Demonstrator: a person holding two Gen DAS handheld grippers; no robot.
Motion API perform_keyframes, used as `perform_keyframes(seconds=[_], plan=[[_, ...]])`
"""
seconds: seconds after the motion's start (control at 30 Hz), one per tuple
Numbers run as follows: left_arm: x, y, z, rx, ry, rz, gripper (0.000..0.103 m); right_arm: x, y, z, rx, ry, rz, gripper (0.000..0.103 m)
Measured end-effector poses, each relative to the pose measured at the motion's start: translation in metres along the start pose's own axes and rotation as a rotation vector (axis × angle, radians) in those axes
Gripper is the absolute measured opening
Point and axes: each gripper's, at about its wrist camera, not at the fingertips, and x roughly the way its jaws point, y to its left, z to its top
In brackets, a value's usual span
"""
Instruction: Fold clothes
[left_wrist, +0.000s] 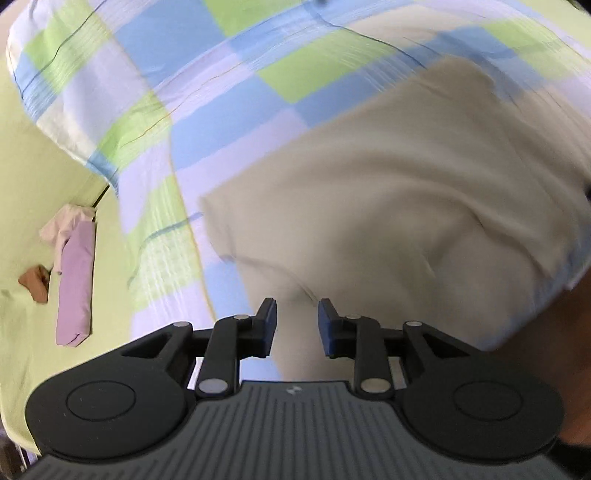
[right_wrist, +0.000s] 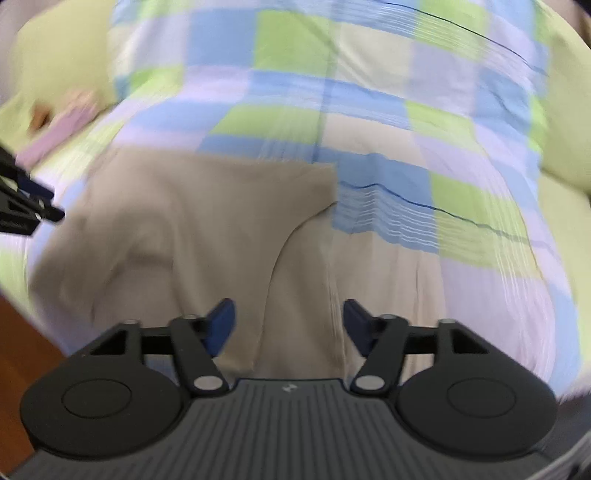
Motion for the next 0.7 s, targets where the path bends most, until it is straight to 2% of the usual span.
perform_keyframes(seconds=[0.07,0.13,0.17,0.2,0.27,0.4,0.53,0.6,0.7], plan=[[0.001,0.024,0.014,0.028,-0.010,-0.028,0.043,-0.002,0.014,0.009,-0.003,-0.057,0.004,0.064],[0.008,0.040,0.018,0.058,-0.008,-0.037,0.043,-0.004,0.041,0.016,-0.078,-0.130,0.030,0.061],[0.019,0.055,0.019,0.090,0.007,-0.039,0.043,-0.002,0.061,0.021,-0.125,-0.158,0.042,0.054],[0.031,0.069,0.021,0.124,0.023,-0.052,0.042,0.002,0.079,0.026,-0.155,-0.165,0.047,0.040],[0.055,0.096,0.025,0.189,0.053,-0.082,0.041,0.014,0.118,0.036,-0.194,-0.157,0.049,0.018],[0.098,0.136,0.043,0.299,0.059,-0.224,0.040,0.037,0.201,0.055,-0.189,-0.141,-0.006,0.017],[0.111,0.153,0.055,0.456,-0.004,-0.321,0.039,0.075,0.291,0.077,-0.186,-0.110,-0.108,0.018],[0.116,0.161,0.060,0.535,-0.035,-0.364,0.039,0.091,0.316,0.089,-0.161,-0.088,-0.129,0.018],[0.123,0.169,0.070,0.566,-0.041,-0.392,0.039,0.115,0.339,0.101,-0.178,-0.056,-0.195,0.018]])
